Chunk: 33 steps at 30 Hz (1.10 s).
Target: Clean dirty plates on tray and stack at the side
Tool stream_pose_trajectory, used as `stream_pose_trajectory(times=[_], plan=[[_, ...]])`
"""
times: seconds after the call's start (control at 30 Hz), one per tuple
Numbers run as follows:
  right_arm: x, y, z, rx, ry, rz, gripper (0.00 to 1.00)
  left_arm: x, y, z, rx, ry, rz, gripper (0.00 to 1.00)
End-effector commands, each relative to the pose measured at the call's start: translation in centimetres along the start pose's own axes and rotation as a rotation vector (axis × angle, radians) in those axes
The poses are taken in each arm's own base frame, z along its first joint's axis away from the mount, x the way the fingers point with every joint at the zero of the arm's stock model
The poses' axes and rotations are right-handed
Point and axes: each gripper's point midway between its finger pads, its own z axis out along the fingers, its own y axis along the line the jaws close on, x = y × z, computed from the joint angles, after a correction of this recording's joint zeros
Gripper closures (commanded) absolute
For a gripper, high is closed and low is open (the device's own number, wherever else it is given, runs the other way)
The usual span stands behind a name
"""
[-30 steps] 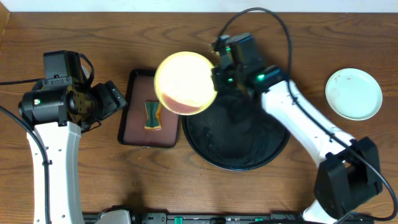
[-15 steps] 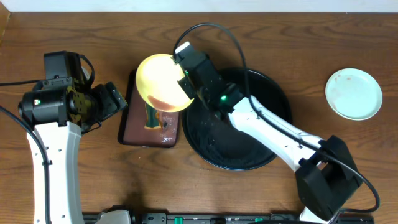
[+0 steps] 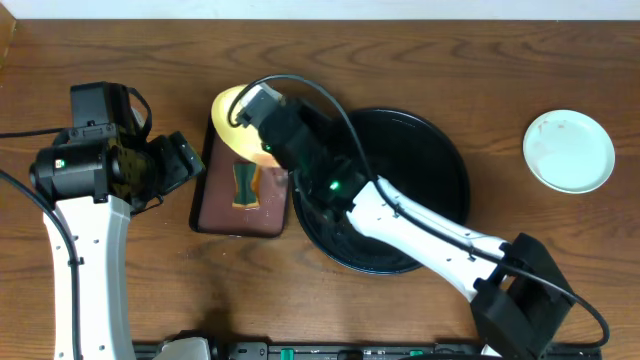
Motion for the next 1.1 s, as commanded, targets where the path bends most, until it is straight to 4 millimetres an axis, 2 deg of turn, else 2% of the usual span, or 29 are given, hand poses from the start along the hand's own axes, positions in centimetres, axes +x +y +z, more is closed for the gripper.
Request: stream_pose_trajectory(times=[0.0,0.13,0.43,1.07], plan=[[-2.1,-3.7,-1.9,0.158,-0.014,-0.063,0.99,-0.3,-0.2,-0.5,0.014,-0.011,0.007,0.11],[-3.2,-3.3,-2.6,0.176,-0.037,-0.116,0.99,-0.3,-0.2,-0.5,0.014,-0.011,0.007,0.11],[-4.4,-3.0,-3.8,0.219,-0.058,-0.118,0.99,-0.3,-0.2,-0.5,0.014,-0.011,0.007,0.11],[-5.3,-3.2,-4.2,0.236,-0.087,-0.133,0.99,-0.3,-0.2,-0.5,0.014,-0.011,0.007,0.11]])
